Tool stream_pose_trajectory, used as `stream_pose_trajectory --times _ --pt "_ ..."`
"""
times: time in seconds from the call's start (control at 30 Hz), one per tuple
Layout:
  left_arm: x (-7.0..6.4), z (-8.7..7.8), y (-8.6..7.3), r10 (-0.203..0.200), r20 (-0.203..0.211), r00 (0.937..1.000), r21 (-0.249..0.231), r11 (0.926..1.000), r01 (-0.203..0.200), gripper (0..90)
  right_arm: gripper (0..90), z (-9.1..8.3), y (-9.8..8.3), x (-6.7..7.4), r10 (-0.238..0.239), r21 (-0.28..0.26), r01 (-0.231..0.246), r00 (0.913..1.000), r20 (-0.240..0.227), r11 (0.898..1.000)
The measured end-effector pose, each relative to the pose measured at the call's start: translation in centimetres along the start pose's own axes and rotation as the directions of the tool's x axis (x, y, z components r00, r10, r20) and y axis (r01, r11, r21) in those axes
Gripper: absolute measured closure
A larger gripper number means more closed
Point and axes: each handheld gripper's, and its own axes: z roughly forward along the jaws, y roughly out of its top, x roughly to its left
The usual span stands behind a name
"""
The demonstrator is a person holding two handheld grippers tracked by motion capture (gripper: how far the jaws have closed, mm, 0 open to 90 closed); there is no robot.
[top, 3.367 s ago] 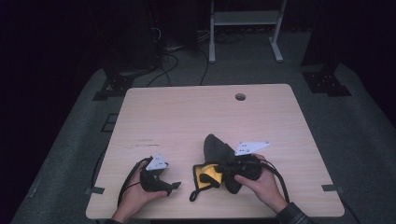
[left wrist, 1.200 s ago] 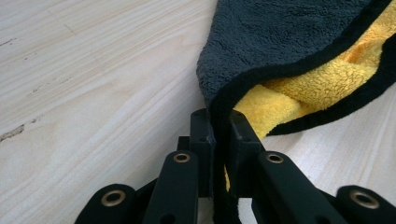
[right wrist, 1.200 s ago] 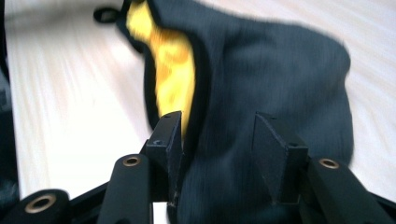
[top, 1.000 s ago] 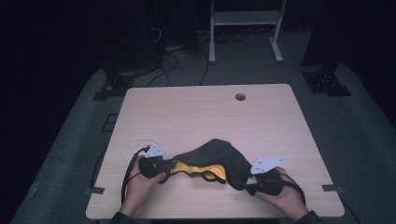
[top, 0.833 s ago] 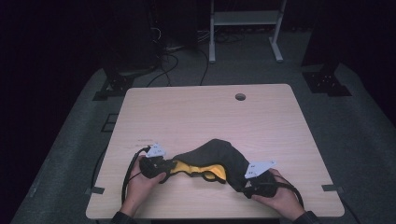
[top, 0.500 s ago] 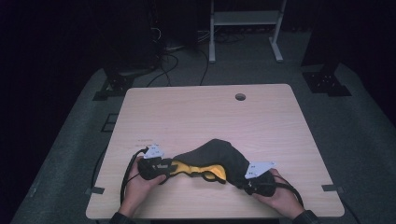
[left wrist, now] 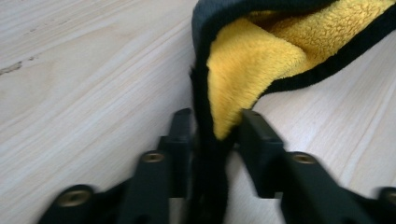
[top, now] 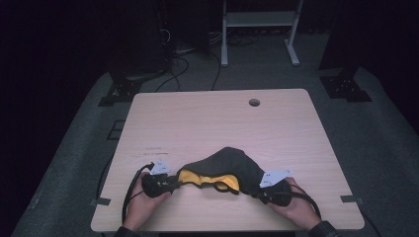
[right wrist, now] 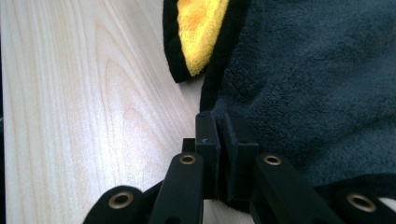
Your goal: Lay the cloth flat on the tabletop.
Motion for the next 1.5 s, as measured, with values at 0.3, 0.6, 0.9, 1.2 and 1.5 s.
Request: stream_pose_trajectory --times 0.3,0.6,0.9,1.2,1.5 --pt "1.1 -1.9 0.7 -0.026 -0.051 0.9983 -0.041 0.9989 0.024 85.9 85.3 -2.0 0.2 -1.7 0.061 -0.052 -0.059 0.9977 0.031 0.997" --pt "2.4 -3.9 1.8 -0.065 -0.054 0.9964 -0.148 0.9874 0.056 86.2 85.4 -5.4 0.8 -4.3 0.149 -0.183 -0.135 0.9867 0.065 0.974" --pt "3.4 -6.4 5.2 -0.055 -0.062 0.9966 -0.274 0.9611 0.036 86.3 85.6 -9.1 2.4 -6.3 0.192 -0.32 -0.153 0.977 0.093 0.935" --pt "3.3 -8.7 8.2 -0.019 -0.074 0.9971 -0.355 0.9349 -0.009 86.5 85.8 -12.2 4.5 -7.4 0.187 -0.41 -0.115 0.9722 0.141 0.905" --pt "2.5 -11.6 10.3 0.014 -0.077 0.9969 -0.456 0.8886 -0.048 86.5 85.8 -16.0 7.0 -7.1 0.16 -0.494 -0.045 0.9681 0.193 0.868"
